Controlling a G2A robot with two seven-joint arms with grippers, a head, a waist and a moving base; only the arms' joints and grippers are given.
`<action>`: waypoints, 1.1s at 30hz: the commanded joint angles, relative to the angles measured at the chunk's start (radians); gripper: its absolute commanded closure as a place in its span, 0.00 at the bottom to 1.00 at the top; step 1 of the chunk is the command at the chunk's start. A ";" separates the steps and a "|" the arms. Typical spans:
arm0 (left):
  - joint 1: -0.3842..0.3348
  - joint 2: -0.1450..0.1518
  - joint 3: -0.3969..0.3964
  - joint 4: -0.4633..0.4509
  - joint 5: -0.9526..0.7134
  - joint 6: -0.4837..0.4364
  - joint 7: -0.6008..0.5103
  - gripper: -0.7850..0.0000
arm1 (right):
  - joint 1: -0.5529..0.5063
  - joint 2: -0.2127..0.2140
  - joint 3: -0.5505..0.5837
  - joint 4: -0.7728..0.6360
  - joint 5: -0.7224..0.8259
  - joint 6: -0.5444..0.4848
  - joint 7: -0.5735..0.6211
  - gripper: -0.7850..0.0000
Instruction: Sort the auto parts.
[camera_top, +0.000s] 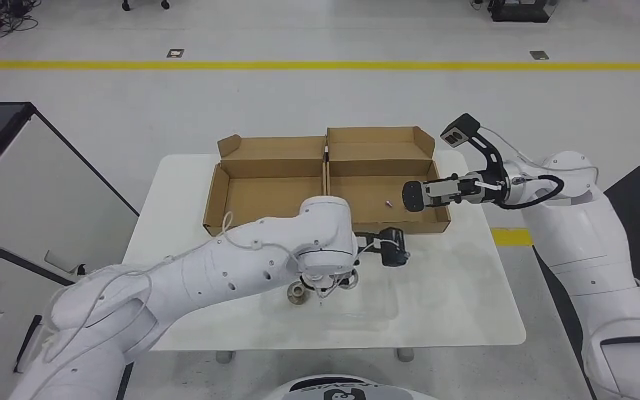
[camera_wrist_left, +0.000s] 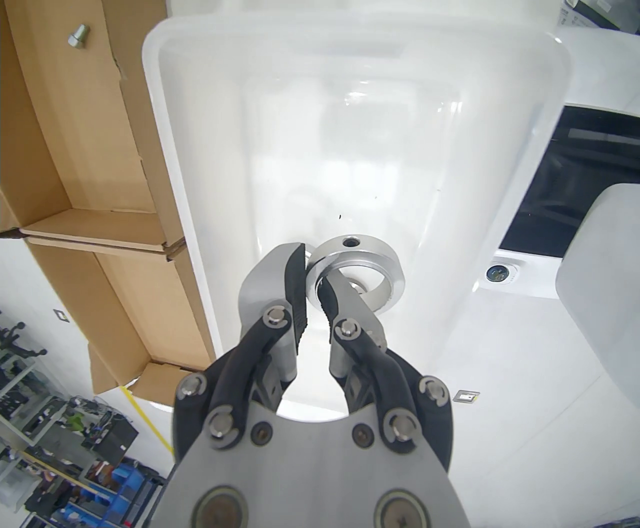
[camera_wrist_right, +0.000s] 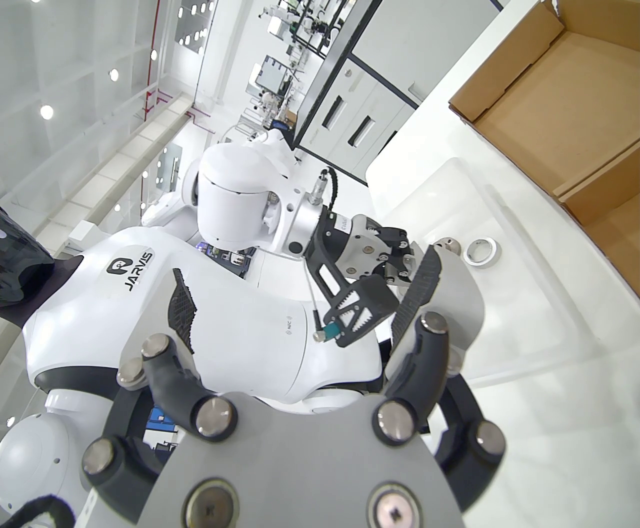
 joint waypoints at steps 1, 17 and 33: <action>0.001 0.000 0.000 0.003 0.001 0.000 0.000 1.00 | 0.000 0.000 0.000 0.000 0.000 0.000 0.000 0.00; 0.152 0.117 -0.239 -0.033 -0.038 -0.029 0.128 1.00 | 0.000 0.000 0.000 0.000 0.000 0.000 0.000 0.00; 0.527 0.259 -0.754 -0.056 -0.456 -0.472 0.608 1.00 | 0.000 0.000 0.000 0.000 0.000 0.000 0.000 0.00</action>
